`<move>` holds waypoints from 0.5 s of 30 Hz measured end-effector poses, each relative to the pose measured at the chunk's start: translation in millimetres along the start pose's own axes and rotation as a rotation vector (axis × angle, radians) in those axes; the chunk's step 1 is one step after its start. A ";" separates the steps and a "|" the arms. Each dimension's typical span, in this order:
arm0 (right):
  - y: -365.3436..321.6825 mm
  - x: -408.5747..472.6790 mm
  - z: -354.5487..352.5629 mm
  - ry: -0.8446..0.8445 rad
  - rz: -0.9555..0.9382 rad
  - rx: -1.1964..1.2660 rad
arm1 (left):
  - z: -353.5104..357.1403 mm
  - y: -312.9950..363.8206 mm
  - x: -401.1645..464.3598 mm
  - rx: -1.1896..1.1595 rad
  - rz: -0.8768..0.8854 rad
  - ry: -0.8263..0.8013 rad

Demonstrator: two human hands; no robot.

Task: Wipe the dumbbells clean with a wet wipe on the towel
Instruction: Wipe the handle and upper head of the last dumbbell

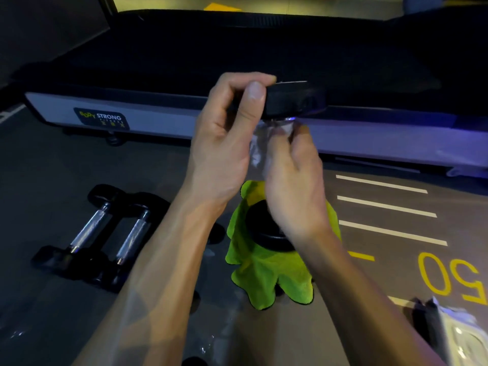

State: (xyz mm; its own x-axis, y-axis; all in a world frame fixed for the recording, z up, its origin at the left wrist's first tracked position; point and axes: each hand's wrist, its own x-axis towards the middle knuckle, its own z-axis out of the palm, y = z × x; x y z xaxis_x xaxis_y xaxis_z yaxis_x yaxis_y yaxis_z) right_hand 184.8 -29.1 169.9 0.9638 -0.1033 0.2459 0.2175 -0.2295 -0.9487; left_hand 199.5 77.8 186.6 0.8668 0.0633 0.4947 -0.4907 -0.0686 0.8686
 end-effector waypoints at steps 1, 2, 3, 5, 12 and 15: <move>2.4 7.0 -2.2 -0.017 -0.005 0.023 | 1.9 0.9 1.0 0.004 0.002 0.000; 4.8 13.4 -4.7 -0.036 -0.019 0.012 | 3.5 1.9 1.8 0.011 0.001 0.002; 10.6 21.1 -8.4 -0.054 -0.003 -0.002 | 4.9 2.7 2.5 0.019 0.001 0.001; 19.6 33.9 -14.5 -0.150 0.217 0.275 | 6.8 2.4 1.4 0.029 -0.001 -0.014; 19.2 29.9 -13.5 -0.107 0.398 0.399 | 12.2 0.5 -0.4 0.045 0.025 0.022; 29.9 5.2 -14.4 -0.133 -0.098 0.038 | 10.8 -1.0 -0.3 0.060 0.022 0.050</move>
State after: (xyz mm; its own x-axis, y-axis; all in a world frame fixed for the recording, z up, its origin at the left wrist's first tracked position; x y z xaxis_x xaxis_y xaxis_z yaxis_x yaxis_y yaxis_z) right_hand 194.2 -50.4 145.6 0.9491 0.0476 0.3113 0.3144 -0.1950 -0.9290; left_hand 200.6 67.1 185.2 0.8497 0.1104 0.5155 -0.5018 -0.1303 0.8551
